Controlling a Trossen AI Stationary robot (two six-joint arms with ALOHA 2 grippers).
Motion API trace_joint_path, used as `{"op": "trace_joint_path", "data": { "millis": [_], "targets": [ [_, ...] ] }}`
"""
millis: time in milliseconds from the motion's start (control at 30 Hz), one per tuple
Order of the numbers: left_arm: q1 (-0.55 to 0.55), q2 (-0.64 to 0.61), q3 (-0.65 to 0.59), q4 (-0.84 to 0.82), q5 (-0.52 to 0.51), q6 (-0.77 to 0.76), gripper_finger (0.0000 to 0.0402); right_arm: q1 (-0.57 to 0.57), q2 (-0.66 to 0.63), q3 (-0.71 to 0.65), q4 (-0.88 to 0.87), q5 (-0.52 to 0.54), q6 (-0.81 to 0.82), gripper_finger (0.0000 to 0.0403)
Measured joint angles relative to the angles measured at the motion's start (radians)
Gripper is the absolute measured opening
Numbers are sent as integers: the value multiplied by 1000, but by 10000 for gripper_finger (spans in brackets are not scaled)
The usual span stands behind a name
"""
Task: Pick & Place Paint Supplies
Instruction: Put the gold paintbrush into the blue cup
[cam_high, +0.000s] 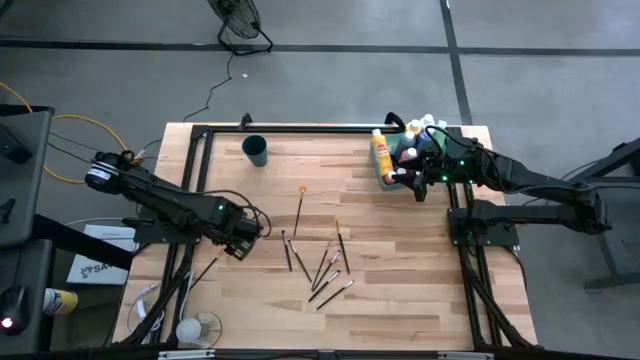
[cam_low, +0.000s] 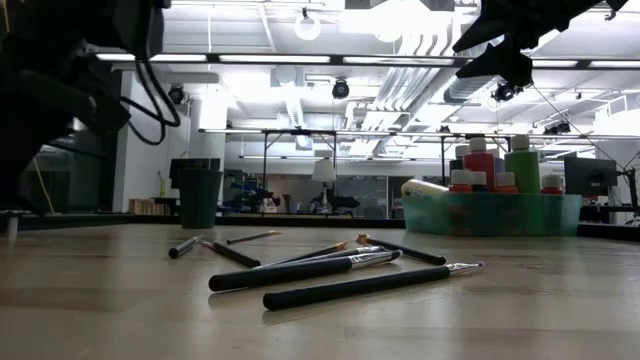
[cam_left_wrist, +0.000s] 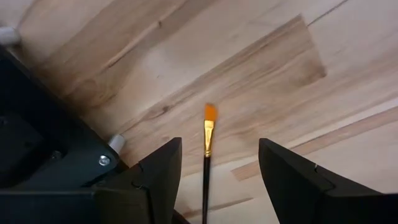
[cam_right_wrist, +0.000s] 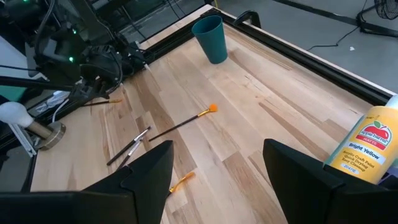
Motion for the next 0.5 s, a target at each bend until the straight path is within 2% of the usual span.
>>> {"op": "trace_joint_path", "data": {
  "millis": [267, 500],
  "targets": [
    [-20, 52, -37, 38, -4, -19, 202, 0, 0, 0, 0, 0, 0, 243],
    [-20, 128, -37, 77, 22, 31, 202, 0, 0, 0, 0, 0, 0, 243]
  ]
}}
